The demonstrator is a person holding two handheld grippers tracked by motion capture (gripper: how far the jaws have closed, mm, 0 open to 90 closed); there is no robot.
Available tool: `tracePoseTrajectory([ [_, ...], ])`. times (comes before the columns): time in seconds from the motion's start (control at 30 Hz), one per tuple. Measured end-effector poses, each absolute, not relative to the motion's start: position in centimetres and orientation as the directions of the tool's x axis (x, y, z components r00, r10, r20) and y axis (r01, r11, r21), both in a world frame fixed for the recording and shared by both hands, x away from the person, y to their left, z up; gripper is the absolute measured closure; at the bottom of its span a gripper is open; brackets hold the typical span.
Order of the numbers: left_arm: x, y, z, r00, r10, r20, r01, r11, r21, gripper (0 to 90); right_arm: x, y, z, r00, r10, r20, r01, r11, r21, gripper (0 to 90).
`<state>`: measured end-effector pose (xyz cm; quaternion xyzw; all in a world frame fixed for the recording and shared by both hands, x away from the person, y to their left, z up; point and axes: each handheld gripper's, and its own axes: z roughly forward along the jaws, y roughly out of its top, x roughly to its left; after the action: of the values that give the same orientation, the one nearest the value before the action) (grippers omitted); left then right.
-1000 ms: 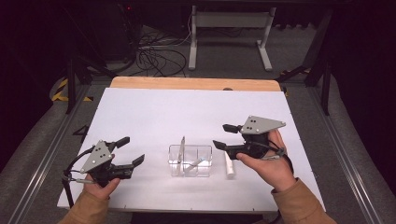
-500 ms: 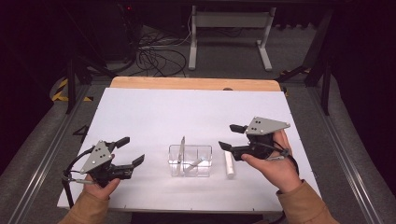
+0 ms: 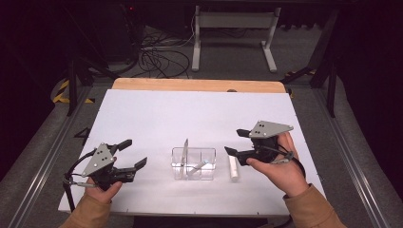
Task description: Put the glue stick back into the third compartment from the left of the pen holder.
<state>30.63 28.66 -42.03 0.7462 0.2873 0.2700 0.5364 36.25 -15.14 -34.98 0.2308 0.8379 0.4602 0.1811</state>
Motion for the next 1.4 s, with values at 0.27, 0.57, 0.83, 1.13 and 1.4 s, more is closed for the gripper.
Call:
tracePoseTrajectory([
  [0.27, 30.6, 28.6, -42.1, 0.69, 0.718, 0.093, 0.143, -0.262, 0.954, 21.2, 36.3, -14.9, -35.8, -0.803, 0.591, -0.08, 0.285, 0.498, 0.819, 30.3],
  [0.57, 30.7, 28.7, -42.1, 0.69, 0.718, 0.092, 0.143, -0.259, 0.955, 21.2, 36.7, -14.6, -36.8, -0.806, 0.584, -0.093, 0.301, 0.541, 0.785, 31.6],
  [0.83, 30.7, 28.7, -42.1, 0.691, 0.718, 0.09, 0.144, -0.259, 0.955, 21.2, 36.8, -14.5, -37.2, -0.814, 0.574, -0.086, 0.304, 0.548, 0.779, 27.0],
  [1.13, 30.7, 28.7, -42.1, 0.691, 0.717, 0.09, 0.144, -0.259, 0.955, 21.2, 36.8, -14.4, -38.0, -0.805, 0.581, -0.117, 0.33, 0.603, 0.726, 33.3],
  [1.4, 30.6, 28.7, -42.1, 0.691, 0.717, 0.091, 0.143, -0.259, 0.955, 21.2, 36.4, -13.7, -38.8, -0.748, 0.661, -0.055, 0.437, 0.554, 0.708, 37.7],
])
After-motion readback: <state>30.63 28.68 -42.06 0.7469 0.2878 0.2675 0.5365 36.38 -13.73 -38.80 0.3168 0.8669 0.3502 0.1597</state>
